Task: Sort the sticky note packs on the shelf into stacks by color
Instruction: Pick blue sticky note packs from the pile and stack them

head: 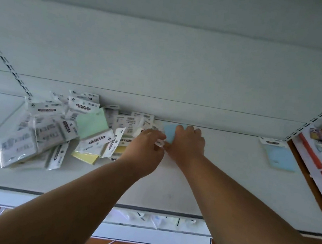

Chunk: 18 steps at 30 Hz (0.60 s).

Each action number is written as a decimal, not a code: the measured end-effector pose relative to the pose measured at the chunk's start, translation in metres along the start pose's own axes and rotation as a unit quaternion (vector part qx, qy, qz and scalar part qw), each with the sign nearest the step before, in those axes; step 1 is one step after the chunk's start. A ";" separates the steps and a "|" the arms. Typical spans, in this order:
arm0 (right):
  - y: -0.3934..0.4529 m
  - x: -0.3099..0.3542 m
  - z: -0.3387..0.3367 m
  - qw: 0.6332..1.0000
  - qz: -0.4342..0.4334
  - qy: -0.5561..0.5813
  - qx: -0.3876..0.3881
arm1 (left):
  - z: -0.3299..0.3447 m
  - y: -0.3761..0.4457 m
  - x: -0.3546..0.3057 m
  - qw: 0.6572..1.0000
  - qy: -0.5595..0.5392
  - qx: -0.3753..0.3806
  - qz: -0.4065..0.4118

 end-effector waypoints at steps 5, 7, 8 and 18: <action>-0.004 -0.002 -0.007 0.995 0.063 0.078 0.007 | -0.003 -0.004 0.002 0.999 -0.041 0.006 0.010; -0.008 -0.011 -0.015 0.977 0.100 0.186 -0.003 | -0.004 -0.008 0.000 0.999 -0.053 0.009 -0.005; -0.013 -0.015 -0.019 0.957 0.118 0.264 0.001 | -0.004 -0.008 0.001 0.997 -0.071 0.006 -0.020; -0.082 -0.032 -0.034 0.775 0.069 0.603 0.176 | 0.001 -0.016 -0.036 0.864 -0.485 -0.024 -0.136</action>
Point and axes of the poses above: each hand's wrist, its own y-axis towards the middle knuckle, its own z-axis out of the palm, x = y × z, the point moved 2 cm from there along y, towards the middle knuckle, and after that the axes turned 14 degrees about z, right-handed, at the moved point
